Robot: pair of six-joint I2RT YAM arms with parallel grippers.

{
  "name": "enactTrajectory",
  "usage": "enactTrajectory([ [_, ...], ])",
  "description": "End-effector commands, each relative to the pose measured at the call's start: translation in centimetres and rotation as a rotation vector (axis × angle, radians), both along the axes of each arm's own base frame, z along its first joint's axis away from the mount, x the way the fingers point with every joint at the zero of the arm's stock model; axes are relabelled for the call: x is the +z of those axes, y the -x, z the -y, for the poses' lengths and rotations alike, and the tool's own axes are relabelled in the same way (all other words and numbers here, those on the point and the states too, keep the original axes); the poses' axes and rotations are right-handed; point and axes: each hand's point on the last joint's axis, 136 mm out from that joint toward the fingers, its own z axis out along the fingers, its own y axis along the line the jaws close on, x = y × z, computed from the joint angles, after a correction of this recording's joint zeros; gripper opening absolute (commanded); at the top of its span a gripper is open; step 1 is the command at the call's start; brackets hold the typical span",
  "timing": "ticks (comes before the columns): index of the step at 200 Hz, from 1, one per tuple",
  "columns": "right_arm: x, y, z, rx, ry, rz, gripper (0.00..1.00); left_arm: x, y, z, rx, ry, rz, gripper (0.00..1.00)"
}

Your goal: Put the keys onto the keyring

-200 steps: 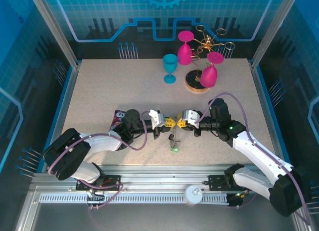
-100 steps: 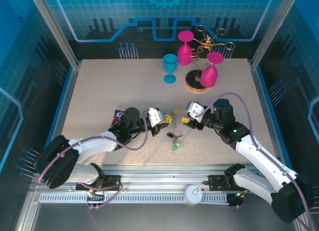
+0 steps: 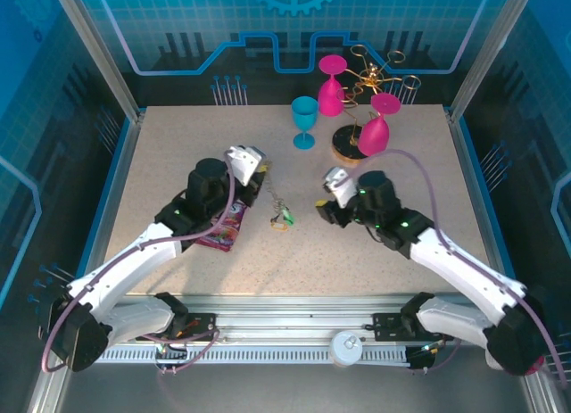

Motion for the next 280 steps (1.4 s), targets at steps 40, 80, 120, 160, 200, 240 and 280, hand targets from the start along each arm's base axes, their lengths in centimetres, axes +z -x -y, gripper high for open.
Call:
enactTrajectory([
  [40, -7.7, -2.1, -6.9, -0.276, -0.024, -0.393, 0.35, 0.6, -1.4, -8.8, 0.361, 0.112, -0.099, 0.00],
  [80, -10.3, -3.1, -9.7, -0.484, -0.211, -0.655, 0.33, 0.3, -1.5, -10.3, 0.411, 0.145, -0.096, 0.00],
  [120, -14.2, -3.3, -11.2, -0.578, -0.193, -0.829, 0.26, -0.4, -1.6, -10.4, 0.406, 0.139, -0.093, 0.00],
  [160, -16.6, -3.5, -11.9, -0.608, -0.180, -0.880, 0.27, -0.9, -1.7, -10.4, 0.399, 0.143, -0.092, 0.00],
  [200, -17.8, -3.9, -12.9, -0.602, -0.211, -0.927, 0.21, -1.0, -1.7, -10.5, 0.397, 0.140, -0.088, 0.00],
  [240, -18.6, -4.2, -12.9, -0.619, -0.216, -0.946, 0.21, -1.0, -1.7, -10.3, 0.385, 0.143, -0.087, 0.00],
  [280, -18.5, -4.3, -13.2, -0.613, -0.203, -0.949, 0.21, -1.2, -1.7, -10.2, 0.377, 0.145, -0.092, 0.00],
])
